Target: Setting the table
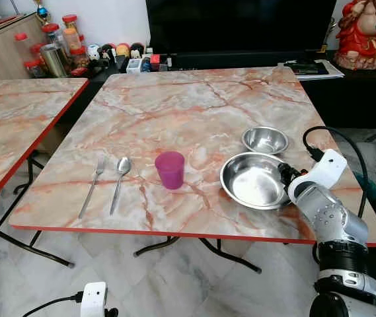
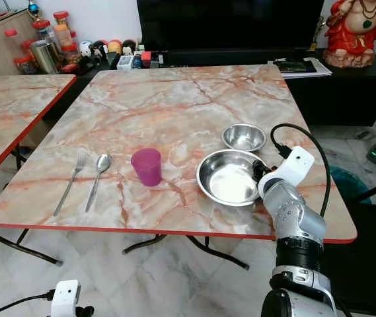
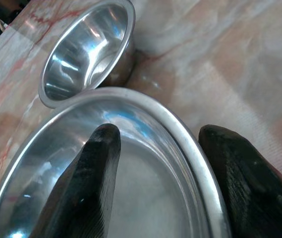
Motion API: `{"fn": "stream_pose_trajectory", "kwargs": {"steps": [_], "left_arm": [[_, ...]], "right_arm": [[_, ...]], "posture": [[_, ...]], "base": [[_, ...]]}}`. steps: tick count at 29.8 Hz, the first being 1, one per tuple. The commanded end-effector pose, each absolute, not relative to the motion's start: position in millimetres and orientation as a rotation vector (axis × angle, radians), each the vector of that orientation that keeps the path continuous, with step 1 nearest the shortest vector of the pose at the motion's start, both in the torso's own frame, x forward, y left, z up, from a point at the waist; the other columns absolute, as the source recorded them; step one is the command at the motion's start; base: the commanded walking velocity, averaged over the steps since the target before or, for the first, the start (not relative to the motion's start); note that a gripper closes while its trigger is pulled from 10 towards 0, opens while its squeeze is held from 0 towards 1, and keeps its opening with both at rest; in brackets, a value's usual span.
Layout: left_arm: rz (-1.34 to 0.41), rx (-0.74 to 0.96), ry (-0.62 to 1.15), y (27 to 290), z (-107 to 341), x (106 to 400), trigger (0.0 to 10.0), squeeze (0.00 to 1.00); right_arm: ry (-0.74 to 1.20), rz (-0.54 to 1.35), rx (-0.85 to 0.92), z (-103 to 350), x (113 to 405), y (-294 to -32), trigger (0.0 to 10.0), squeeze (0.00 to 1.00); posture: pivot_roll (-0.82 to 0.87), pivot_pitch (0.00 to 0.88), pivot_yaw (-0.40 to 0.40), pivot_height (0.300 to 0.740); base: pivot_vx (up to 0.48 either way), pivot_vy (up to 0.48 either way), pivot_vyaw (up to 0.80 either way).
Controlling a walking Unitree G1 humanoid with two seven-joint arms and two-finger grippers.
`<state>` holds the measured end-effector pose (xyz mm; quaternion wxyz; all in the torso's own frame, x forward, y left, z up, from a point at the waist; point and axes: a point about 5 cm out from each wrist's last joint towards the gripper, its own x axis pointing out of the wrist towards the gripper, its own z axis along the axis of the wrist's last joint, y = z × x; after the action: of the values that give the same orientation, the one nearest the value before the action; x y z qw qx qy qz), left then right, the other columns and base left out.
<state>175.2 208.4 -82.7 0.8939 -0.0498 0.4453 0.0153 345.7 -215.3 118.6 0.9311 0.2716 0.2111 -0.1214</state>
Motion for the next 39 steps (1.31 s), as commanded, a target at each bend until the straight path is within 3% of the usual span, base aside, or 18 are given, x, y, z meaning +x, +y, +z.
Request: {"fn": "stream_pose_trajectory", "kwargs": {"steps": [1,8,9,10,39], "left_arm": [[0.039,-0.094,0.941,212.4,-83.1,173.6,10.0,0.00],[0.039,-0.095,0.942,212.5,-83.2,173.3,10.0,0.00],[0.039,-0.095,0.942,212.5,-83.2,173.4,10.0,0.00],[0.039,-0.095,0.942,212.5,-83.2,173.3,10.0,0.00],[0.040,-0.101,0.945,211.7,-83.4,173.5,10.0,0.00]], "right_arm": [[0.452,-0.236,0.543,113.3,344.9,-210.1,10.0,0.00],[0.459,-0.237,0.544,110.5,344.6,-210.4,10.0,0.00],[0.458,-0.236,0.544,110.6,344.7,-210.4,3.1,0.00],[0.454,-0.234,0.545,111.0,345.0,-210.2,0.0,0.00],[0.445,-0.207,0.549,112.7,347.2,-208.1,0.0,0.00]], "posture": [[-0.02,0.000,0.075,0.728],[-0.02,0.000,0.075,0.728],[-0.02,0.000,0.075,0.728],[-0.02,0.000,0.075,0.728],[-0.02,0.000,0.069,0.728]], "base": [[0.000,0.000,0.00],[0.000,0.000,0.00],[0.000,0.000,0.00],[0.000,0.000,0.00],[0.000,0.000,0.00]]}}
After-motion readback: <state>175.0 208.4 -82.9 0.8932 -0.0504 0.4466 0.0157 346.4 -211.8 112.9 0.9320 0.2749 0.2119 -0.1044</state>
